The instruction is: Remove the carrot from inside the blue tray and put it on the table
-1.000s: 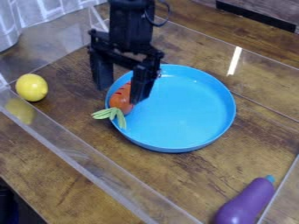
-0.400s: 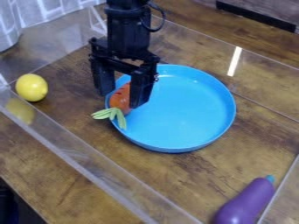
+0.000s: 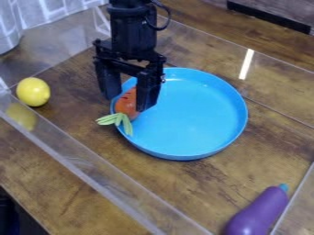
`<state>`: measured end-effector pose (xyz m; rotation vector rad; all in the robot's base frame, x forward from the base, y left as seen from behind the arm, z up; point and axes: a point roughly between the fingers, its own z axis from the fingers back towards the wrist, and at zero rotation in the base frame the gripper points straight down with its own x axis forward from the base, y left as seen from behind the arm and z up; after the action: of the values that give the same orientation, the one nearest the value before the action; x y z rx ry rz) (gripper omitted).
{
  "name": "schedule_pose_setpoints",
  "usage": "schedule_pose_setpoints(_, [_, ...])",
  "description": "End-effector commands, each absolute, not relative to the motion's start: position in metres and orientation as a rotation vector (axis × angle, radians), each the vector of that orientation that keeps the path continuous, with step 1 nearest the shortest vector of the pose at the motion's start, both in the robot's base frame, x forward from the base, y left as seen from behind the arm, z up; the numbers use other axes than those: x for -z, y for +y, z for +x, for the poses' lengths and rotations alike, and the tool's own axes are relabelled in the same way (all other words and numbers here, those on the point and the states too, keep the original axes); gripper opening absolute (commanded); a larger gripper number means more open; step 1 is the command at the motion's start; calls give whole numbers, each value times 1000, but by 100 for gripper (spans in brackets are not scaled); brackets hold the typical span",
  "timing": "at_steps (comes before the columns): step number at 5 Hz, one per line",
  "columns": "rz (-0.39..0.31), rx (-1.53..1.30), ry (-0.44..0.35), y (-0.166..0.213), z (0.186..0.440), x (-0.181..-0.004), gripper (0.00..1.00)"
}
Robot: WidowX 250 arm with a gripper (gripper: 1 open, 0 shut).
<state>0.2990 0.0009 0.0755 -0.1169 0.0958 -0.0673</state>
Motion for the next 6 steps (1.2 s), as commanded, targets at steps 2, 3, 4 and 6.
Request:
schedule_pose_setpoints(2, [-134,74,48,10,311,-88,100])
schedule_pose_setpoints(3, [-146,76,54,11,312,-87,100])
schedule_pose_setpoints(4, [-155,74,63,13,312,-87,100])
schedule_pose_setpoints(6, [-176,81,78,15,315,-81,100])
